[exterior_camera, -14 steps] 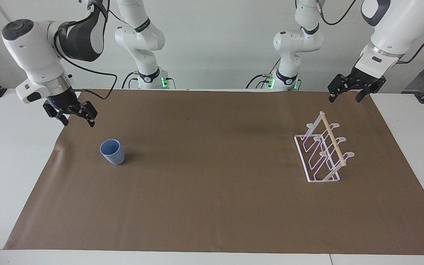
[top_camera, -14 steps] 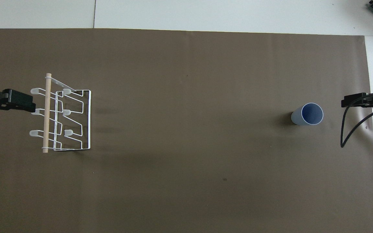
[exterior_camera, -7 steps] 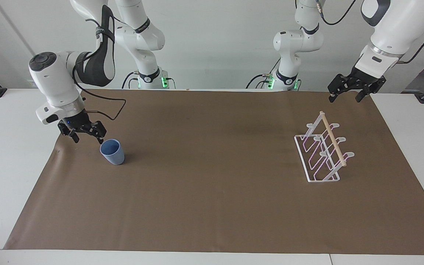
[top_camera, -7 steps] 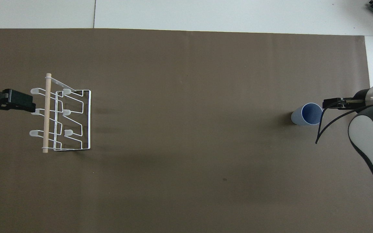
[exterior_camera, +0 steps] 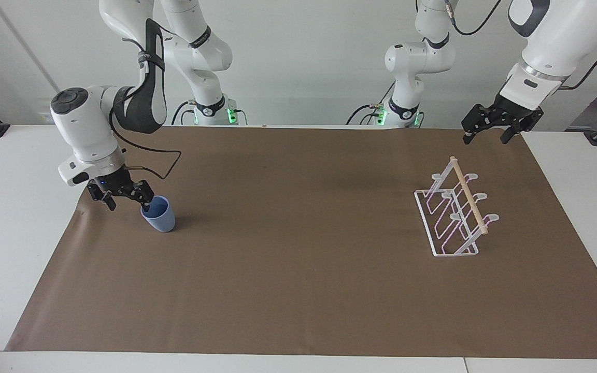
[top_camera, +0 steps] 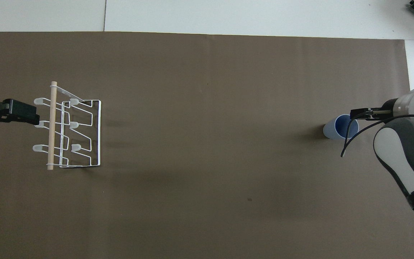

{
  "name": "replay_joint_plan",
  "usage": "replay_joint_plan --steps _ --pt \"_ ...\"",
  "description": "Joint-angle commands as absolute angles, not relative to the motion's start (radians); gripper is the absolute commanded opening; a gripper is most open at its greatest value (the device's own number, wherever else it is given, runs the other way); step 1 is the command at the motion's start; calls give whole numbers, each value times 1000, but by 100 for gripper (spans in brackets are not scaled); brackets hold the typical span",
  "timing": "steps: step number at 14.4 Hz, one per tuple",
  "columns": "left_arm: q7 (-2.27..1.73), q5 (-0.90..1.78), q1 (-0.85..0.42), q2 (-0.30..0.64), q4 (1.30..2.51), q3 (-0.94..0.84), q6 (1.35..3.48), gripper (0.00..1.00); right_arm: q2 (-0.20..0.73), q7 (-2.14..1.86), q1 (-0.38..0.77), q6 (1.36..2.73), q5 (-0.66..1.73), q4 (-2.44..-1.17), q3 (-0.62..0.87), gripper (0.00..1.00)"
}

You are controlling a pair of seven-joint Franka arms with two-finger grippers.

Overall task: Hang cup on cup holder
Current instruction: 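Reach the right gripper to the rim of the light blue cup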

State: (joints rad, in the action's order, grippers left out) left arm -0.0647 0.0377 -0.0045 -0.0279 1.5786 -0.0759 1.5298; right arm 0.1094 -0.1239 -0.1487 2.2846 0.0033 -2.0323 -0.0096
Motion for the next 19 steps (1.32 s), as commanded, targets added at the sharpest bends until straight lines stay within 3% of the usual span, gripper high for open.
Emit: replay_joint_plan --steps 1,19 --pt "-60 23 5 -52 1611 -80 1542 100 101 -114 -147 2329 -8 -2077 -9 100" --pt "-60 23 5 -52 1611 -80 1542 100 117 -124 -163 2434 -8 -2186 -9 100"
